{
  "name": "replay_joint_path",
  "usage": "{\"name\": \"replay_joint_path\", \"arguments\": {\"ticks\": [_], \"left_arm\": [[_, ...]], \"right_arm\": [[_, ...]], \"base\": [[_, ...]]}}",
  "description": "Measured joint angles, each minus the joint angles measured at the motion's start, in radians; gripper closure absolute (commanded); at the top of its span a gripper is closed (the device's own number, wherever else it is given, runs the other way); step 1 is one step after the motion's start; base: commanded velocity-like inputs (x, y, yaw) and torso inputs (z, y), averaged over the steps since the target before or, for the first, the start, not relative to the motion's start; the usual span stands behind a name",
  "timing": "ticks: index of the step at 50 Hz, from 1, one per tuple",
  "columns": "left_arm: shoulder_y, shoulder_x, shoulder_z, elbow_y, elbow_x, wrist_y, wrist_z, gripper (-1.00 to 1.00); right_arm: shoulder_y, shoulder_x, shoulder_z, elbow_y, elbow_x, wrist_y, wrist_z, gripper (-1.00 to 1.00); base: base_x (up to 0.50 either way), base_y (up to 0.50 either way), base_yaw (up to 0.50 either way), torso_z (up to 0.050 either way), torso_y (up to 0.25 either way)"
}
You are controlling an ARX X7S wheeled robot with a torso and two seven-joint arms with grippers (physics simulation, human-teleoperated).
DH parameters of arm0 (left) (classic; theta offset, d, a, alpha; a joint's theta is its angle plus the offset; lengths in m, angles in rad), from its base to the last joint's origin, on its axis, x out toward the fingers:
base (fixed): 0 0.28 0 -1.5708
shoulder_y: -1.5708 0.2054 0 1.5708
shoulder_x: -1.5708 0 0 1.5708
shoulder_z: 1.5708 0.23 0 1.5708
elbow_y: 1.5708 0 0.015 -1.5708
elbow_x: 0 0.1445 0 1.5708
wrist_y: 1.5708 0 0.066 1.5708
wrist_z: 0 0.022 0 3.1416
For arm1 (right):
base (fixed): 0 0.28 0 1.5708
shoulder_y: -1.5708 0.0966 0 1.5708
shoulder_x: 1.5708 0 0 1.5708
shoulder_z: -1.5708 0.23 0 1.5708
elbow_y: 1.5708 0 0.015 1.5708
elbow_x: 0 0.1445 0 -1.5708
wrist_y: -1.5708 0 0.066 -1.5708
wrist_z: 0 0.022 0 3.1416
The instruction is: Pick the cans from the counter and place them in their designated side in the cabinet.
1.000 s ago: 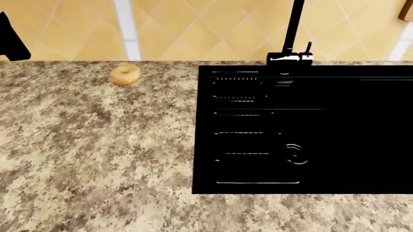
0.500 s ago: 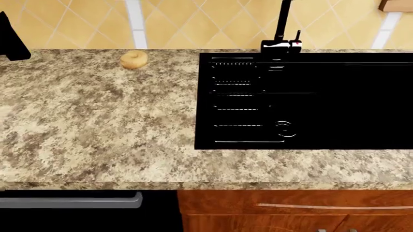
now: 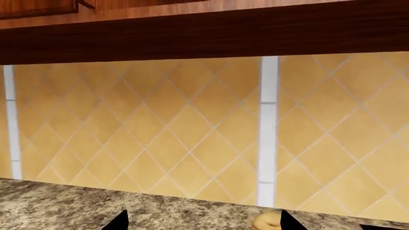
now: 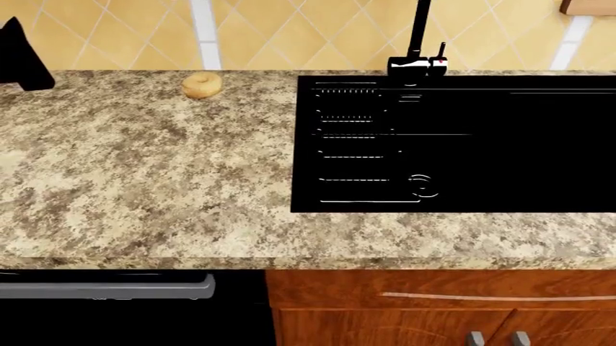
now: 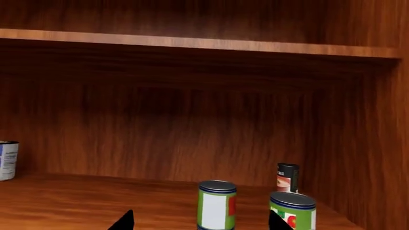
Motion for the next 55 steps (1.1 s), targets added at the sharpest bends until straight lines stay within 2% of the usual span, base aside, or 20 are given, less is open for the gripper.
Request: {"name": "replay_joint_path", "arguments": {"ticks": [16,36,55], "left_arm": [[0.03,0.024,-0.006,0.036,-0.008,0.026,-0.005,-1.0],[0.198,0.1,-0.097,0.258,-0.124,0.059,-0.027,-1.0],[0.322,0.209,-0.112,0.328,-0.187,0.076,-0.068,-1.0]], "right_arm": [[0.0,0.0,-0.016,0.004,-0.006,-0.026,-0.05,-1.0],[0.0,0.0,-0.012,0.005,-0.007,-0.027,-0.097,-1.0],[0.0,0.0,0.069,0.002,0.027,0.017,-0.022,-1.0]], "base": [[0.0,0.0,0.0,0.0,0.0],[0.0,0.0,0.0,0.0,0.0],[0.0,0.0,0.0,0.0,0.0]]}}
